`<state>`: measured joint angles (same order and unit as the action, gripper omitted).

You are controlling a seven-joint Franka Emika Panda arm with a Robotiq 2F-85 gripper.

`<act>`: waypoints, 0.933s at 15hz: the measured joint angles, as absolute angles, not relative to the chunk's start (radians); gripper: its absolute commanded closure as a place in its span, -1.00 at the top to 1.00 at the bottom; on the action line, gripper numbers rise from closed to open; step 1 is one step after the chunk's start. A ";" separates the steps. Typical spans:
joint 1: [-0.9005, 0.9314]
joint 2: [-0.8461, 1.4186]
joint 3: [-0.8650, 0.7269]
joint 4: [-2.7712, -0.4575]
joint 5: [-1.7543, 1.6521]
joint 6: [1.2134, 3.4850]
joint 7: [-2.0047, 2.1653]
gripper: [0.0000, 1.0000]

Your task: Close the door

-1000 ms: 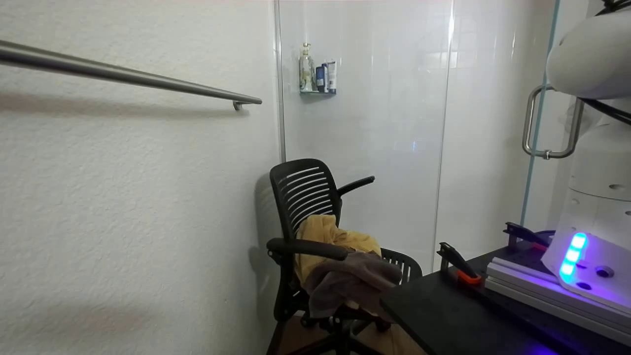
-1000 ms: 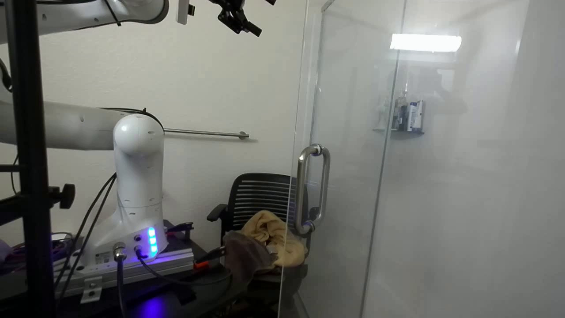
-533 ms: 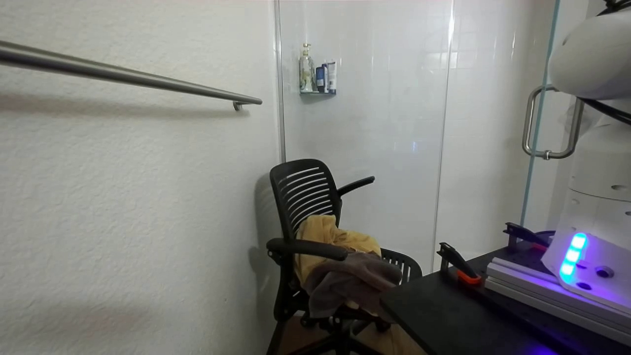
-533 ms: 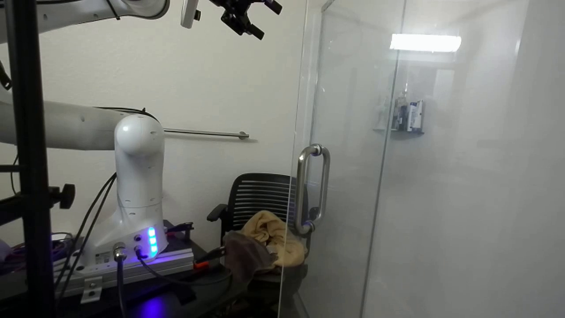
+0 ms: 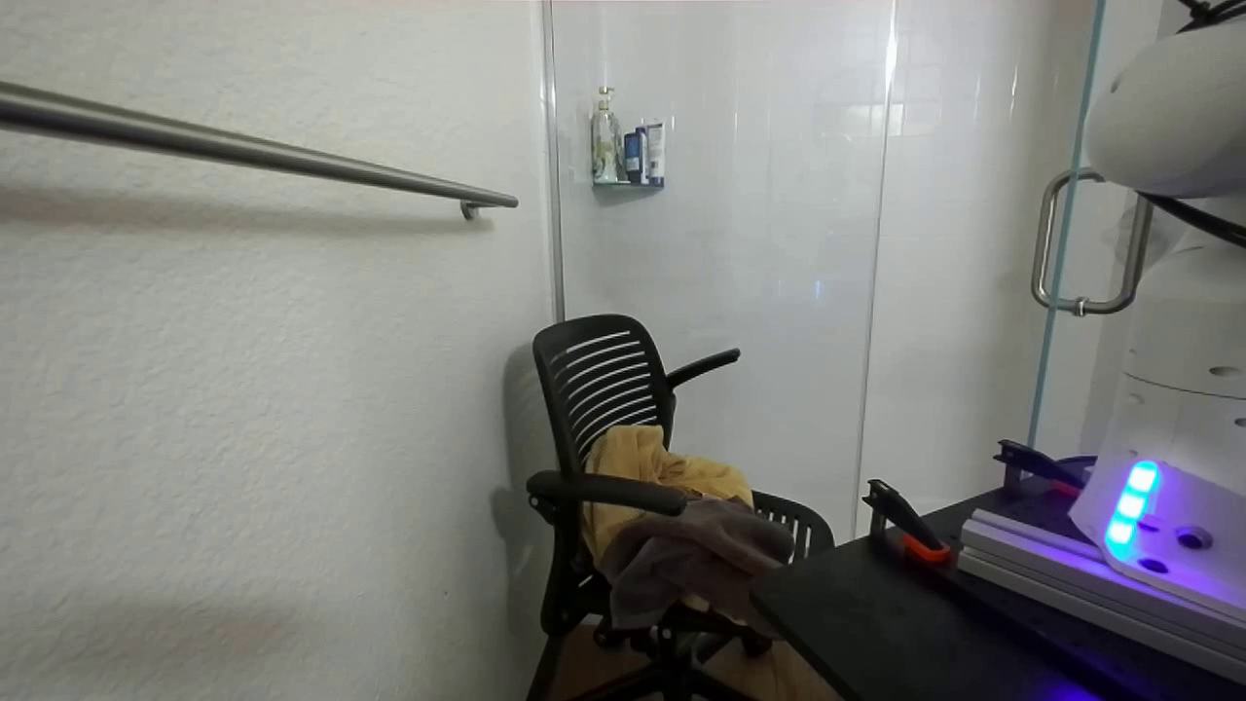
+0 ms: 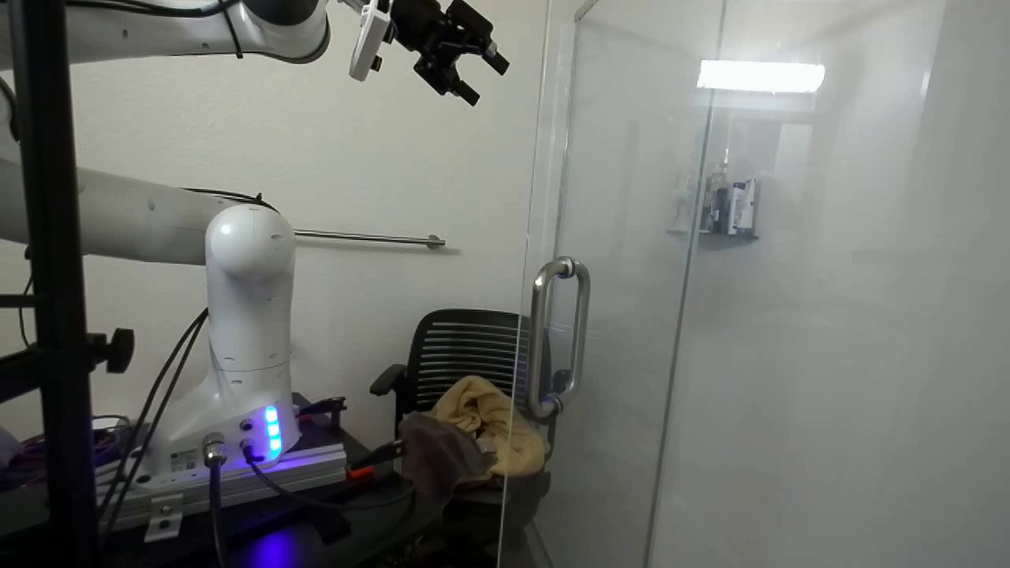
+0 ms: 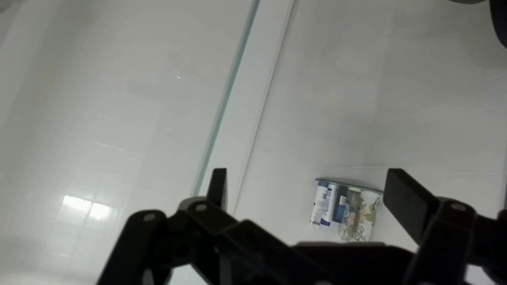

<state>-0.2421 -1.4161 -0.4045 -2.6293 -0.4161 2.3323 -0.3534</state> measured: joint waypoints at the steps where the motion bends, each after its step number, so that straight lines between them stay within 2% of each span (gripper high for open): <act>1: -0.244 -1.405 -0.397 -2.629 -0.417 2.340 -0.325 1.00; 5: -0.264 -1.431 -0.384 -2.642 -0.462 2.373 -0.309 1.00; 9: -0.362 -1.486 -0.420 -2.651 -0.529 2.429 -0.299 1.00; 14: -0.454 -1.401 -0.485 -2.648 -0.576 2.507 -0.240 1.00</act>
